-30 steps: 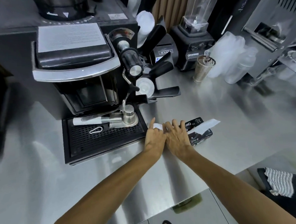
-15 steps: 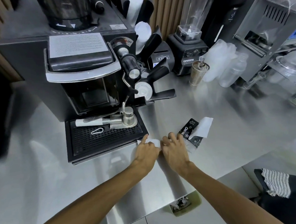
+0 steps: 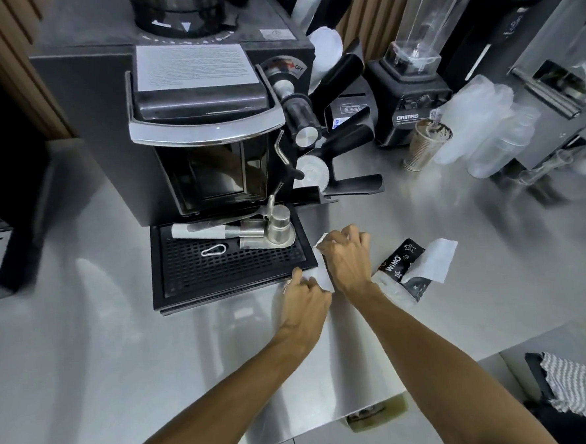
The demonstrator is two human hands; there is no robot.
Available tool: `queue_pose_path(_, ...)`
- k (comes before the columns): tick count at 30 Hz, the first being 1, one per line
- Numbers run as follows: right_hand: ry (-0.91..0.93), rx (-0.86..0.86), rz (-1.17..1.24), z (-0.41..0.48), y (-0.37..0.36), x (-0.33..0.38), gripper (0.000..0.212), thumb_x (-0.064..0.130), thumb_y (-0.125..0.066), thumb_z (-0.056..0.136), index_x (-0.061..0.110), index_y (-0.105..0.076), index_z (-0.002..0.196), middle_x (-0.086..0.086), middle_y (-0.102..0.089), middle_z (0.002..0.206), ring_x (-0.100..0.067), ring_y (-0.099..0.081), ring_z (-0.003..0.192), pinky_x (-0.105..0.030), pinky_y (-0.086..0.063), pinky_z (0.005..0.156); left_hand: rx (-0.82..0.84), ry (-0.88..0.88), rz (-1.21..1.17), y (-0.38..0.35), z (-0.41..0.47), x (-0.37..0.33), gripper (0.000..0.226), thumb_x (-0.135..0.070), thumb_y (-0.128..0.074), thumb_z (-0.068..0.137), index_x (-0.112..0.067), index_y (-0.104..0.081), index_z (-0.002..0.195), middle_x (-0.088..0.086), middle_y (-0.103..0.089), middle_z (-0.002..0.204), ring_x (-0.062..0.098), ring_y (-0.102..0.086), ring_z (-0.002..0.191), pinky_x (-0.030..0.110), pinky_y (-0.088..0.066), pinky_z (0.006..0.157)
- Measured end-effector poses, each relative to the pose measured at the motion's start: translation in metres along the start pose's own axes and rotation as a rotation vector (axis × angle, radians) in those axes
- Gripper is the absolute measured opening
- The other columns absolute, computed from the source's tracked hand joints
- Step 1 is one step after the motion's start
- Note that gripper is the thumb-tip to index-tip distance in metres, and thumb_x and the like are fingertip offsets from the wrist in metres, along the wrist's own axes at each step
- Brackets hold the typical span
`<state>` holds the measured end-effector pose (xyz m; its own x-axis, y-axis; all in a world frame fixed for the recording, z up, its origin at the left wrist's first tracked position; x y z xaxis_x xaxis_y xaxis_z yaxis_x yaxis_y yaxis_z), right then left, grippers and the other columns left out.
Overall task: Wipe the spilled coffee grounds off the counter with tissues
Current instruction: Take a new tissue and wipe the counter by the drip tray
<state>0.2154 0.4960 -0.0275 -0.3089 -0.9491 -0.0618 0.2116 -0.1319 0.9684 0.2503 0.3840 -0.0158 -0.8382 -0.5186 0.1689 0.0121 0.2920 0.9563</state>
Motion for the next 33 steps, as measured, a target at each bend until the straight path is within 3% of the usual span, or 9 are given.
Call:
queue_pose_path(6, 0.075, -0.008, -0.014, -0.018, -0.002, 0.000, 0.030, 0.012, -0.048, 0.078, 0.028, -0.073, 0.081, 0.012, -0.066, 0.083, -0.020, -0.047, 0.084, -0.032, -0.024, 0.068, -0.043, -0.001, -0.015, -0.008, 0.005, 0.004, 0.026, 0.004, -0.053, 0.085, -0.017, -0.067, 0.088, 0.000, -0.064, 0.081, 0.020, -0.056, 0.084, 0.036, -0.032, 0.100)
queue_pose_path(9, 0.084, -0.003, -0.020, -0.030, 0.001, -0.002, 0.022, 0.008, -0.064, 0.076, 0.028, -0.072, 0.080, 0.011, -0.068, 0.084, -0.020, -0.047, 0.084, -0.032, -0.027, 0.069, -0.053, -0.013, -0.023, -0.009, 0.003, 0.008, 0.024, 0.005, -0.053, 0.082, -0.013, -0.065, 0.092, 0.003, -0.065, 0.087, 0.022, -0.055, 0.091, 0.035, -0.031, 0.099)
queue_pose_path(12, 0.074, -0.026, 0.033, -0.041, 0.007, -0.005, 0.023, 0.007, -0.064, 0.075, 0.027, -0.074, 0.077, 0.009, -0.069, 0.079, -0.021, -0.048, 0.081, -0.033, -0.029, 0.068, -0.023, -0.005, -0.046, -0.010, -0.002, 0.017, 0.024, 0.000, -0.061, 0.079, -0.013, -0.062, 0.099, 0.004, -0.064, 0.094, 0.021, -0.059, 0.092, 0.033, -0.029, 0.099)
queue_pose_path(17, -0.018, -0.051, 0.087, -0.038, 0.014, -0.017, 0.020, 0.007, -0.070, 0.079, 0.027, -0.074, 0.074, 0.009, -0.073, 0.083, -0.019, -0.045, 0.080, -0.031, -0.019, 0.067, 0.009, 0.042, -0.096, -0.012, -0.008, 0.034, 0.022, 0.000, -0.061, 0.080, -0.018, -0.053, 0.090, 0.001, -0.069, 0.092, 0.020, -0.063, 0.082, 0.030, -0.030, 0.094)
queue_pose_path(20, -0.073, -0.053, 0.088, -0.017, 0.009, -0.017, 0.019, 0.012, -0.075, 0.079, 0.031, -0.076, 0.078, 0.010, -0.072, 0.086, -0.020, -0.046, 0.080, -0.032, -0.022, 0.067, 0.023, 0.054, -0.075, -0.011, -0.008, 0.033, 0.032, -0.003, -0.067, 0.077, -0.010, -0.057, 0.107, 0.001, -0.067, 0.092, 0.021, -0.064, 0.082, 0.030, -0.031, 0.093)
queue_pose_path(24, -0.020, -0.041, 0.028, -0.006, -0.004, -0.003, 0.027, 0.007, -0.075, 0.075, 0.033, -0.076, 0.083, 0.010, -0.070, 0.087, -0.021, -0.046, 0.081, -0.030, -0.016, 0.068, 0.012, 0.046, -0.025, -0.007, -0.007, 0.023, 0.047, -0.008, -0.075, 0.076, -0.002, -0.055, 0.118, 0.003, -0.066, 0.097, 0.020, -0.065, 0.089, 0.031, -0.030, 0.099)
queue_pose_path(29, 0.037, -0.053, 0.010, -0.015, -0.002, 0.002, 0.025, 0.002, -0.072, 0.072, 0.024, -0.075, 0.084, 0.007, -0.068, 0.090, -0.022, -0.050, 0.080, -0.034, -0.033, 0.064, 0.003, 0.042, -0.032, -0.006, -0.007, 0.022, 0.044, -0.009, -0.074, 0.079, -0.004, -0.056, 0.119, 0.004, -0.066, 0.102, 0.019, -0.063, 0.095, 0.031, -0.029, 0.102)
queue_pose_path(33, 0.056, -0.035, -0.018, -0.030, -0.004, 0.001, 0.025, 0.003, -0.074, 0.070, 0.023, -0.075, 0.083, 0.007, -0.067, 0.088, -0.022, -0.048, 0.082, -0.033, -0.035, 0.064, 0.012, 0.033, -0.050, -0.008, -0.007, 0.025, 0.041, -0.007, -0.072, 0.078, -0.007, -0.059, 0.116, 0.003, -0.068, 0.101, 0.020, -0.063, 0.096, 0.031, -0.031, 0.099)
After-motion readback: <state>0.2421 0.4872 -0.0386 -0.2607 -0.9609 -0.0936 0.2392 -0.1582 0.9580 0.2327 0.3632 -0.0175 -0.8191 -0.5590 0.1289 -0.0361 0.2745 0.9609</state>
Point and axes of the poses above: each hand's wrist, its own z-axis towards the middle knuckle, its own y-axis out of the back of the hand, x = y × z, the point moved 5 cm from there along z, towards the middle knuckle
